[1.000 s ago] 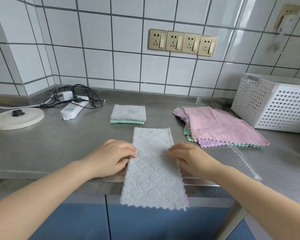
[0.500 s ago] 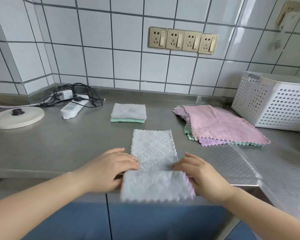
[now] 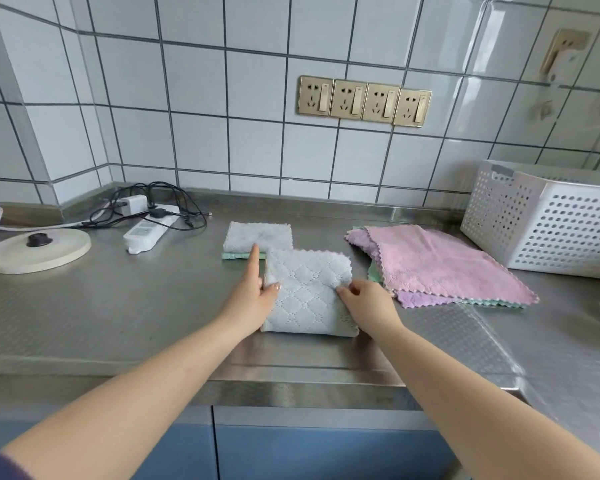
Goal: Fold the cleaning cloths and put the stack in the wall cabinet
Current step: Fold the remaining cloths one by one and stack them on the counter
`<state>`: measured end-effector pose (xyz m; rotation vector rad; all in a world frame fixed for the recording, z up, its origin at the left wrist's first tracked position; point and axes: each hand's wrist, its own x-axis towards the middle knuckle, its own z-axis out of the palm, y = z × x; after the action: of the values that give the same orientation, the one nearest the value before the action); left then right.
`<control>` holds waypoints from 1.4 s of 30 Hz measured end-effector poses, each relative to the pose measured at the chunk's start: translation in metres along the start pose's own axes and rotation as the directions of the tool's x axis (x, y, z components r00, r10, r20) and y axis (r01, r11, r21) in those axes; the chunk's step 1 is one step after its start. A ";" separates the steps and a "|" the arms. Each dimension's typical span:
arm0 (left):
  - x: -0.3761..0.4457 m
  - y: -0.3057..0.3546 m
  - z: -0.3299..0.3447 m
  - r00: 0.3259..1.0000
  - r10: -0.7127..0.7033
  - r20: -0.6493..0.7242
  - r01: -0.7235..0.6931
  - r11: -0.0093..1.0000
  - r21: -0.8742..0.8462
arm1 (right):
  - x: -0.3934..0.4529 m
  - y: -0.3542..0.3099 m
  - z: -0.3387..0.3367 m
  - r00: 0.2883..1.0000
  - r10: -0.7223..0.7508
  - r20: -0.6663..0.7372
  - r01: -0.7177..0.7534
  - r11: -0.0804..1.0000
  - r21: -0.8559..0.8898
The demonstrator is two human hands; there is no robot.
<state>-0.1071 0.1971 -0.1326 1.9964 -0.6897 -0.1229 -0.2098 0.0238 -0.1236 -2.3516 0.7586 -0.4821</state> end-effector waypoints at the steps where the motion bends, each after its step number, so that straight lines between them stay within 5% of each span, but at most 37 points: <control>1: 0.002 0.002 0.002 1.000 -0.014 0.016 0.013 0.998 0.057 | 0.003 0.000 0.001 1.000 0.025 0.013 -0.025 0.999 -0.048; 10: 0.024 0.003 0.003 0.980 -0.126 0.154 0.081 0.960 0.268 | 0.017 -0.004 0.003 0.986 0.138 0.093 -0.127 0.985 -0.114; 12: 0.026 0.004 -0.002 0.985 -0.105 0.137 0.037 0.903 0.427 | 0.018 -0.004 -0.001 0.984 0.158 0.088 -0.150 0.985 -0.089; 15: 0.027 0.006 -0.007 0.998 0.059 0.026 -0.061 0.736 0.675 | 0.019 -0.008 -0.008 0.999 0.048 -0.012 -0.050 0.972 -0.230; 19: 0.029 0.022 0.012 0.961 0.246 0.123 -0.264 0.698 0.666 | 0.024 -0.031 0.003 0.974 -0.225 0.014 0.219 0.927 -0.304; 25: 0.026 0.006 0.033 0.966 -0.008 0.258 -0.193 0.645 0.740 | 0.014 -0.026 0.044 0.939 -0.159 0.304 0.292 0.837 -0.463; 33: 0.024 -0.002 0.019 0.961 -0.183 0.207 -0.040 0.650 0.759 | 0.015 -0.007 0.031 0.957 0.031 0.289 0.126 0.851 -0.510; 36: 0.024 -0.002 0.016 0.980 -0.121 0.157 -0.051 0.614 0.787 | 0.014 -0.008 0.030 0.958 0.051 0.284 0.112 0.840 -0.530; 38: 0.026 -0.001 0.012 0.986 -0.048 0.162 -0.081 0.708 0.701 | 0.012 -0.009 0.030 0.959 0.045 0.281 0.117 0.838 -0.533; 42: 0.033 0.003 0.001 0.993 -0.005 0.118 -0.023 0.972 0.233 | 0.010 -0.010 0.029 0.960 0.047 0.276 0.113 0.838 -0.533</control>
<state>-0.0813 0.1779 -0.1244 2.2253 -0.8206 -0.1619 -0.1830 0.0369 -0.1373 -2.8803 0.7949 0.0844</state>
